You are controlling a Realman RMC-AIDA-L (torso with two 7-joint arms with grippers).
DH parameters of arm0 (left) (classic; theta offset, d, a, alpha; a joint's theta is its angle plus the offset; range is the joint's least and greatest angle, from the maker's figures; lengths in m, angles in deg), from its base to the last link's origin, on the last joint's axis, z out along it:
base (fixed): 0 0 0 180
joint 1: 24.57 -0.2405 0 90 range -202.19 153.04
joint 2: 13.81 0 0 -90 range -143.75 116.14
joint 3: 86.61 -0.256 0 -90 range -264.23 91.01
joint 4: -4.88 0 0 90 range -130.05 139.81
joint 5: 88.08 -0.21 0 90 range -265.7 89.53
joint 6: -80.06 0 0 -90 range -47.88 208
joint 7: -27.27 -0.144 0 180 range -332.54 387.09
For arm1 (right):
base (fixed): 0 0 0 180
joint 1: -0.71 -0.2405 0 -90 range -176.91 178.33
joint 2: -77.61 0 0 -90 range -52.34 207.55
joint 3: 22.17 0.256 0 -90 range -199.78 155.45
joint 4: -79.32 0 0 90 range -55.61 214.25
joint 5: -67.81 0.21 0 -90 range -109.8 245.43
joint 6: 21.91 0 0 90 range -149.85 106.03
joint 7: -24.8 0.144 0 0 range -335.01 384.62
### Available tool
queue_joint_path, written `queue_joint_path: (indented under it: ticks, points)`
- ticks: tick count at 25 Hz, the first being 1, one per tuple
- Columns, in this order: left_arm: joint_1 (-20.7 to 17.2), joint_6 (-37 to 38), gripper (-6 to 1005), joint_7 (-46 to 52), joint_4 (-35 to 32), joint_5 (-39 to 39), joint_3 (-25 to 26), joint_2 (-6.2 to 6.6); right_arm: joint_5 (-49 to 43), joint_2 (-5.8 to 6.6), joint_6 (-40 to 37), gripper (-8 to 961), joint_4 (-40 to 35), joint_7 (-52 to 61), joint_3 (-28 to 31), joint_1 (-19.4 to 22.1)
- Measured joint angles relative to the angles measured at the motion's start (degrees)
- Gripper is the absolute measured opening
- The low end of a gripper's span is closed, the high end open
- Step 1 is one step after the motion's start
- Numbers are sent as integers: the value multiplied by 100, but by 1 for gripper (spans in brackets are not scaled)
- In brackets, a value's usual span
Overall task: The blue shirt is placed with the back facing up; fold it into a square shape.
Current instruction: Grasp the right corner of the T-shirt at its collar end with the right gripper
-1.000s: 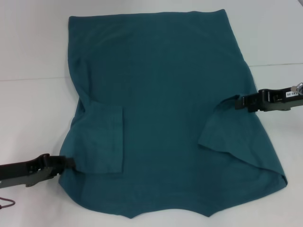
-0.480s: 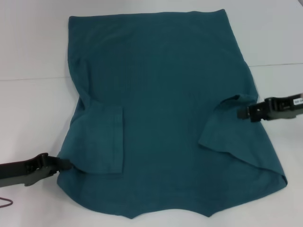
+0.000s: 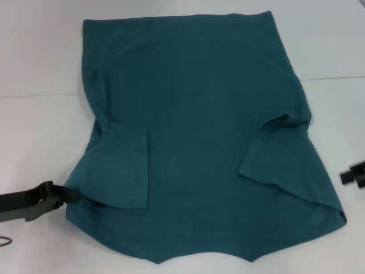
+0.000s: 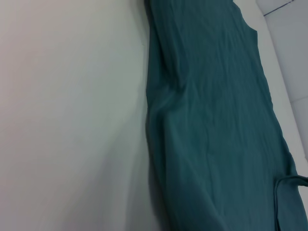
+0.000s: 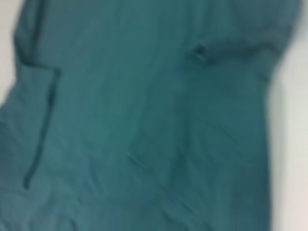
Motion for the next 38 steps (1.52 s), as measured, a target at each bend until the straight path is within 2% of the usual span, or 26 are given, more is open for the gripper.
queue_joint_path:
  ticks: [3,8,15,26,35,38]
  points:
    - [13,-67,33,-1,2,1,0,-8,-327,-38,-96,529,-44,-27,-15,34]
    - [16,-103,33,1,5,2,0,-16,-726,-274,-39,527,-47,-252,-19,-8]
    - [-16,-90,33,29,5,3,0,-16,-932,-471,310,524,-59,-341,-124,-80]
    - [-31,-109,33,34,5,3,0,-24,-1135,-637,477,519,-3,-343,-204,-214]
    - [-47,-120,33,25,11,3,0,-32,-1181,-656,485,515,0,-283,-387,-259]
    - [-47,-126,33,23,12,3,-1,-33,-1385,-719,480,514,5,-268,-412,-304]
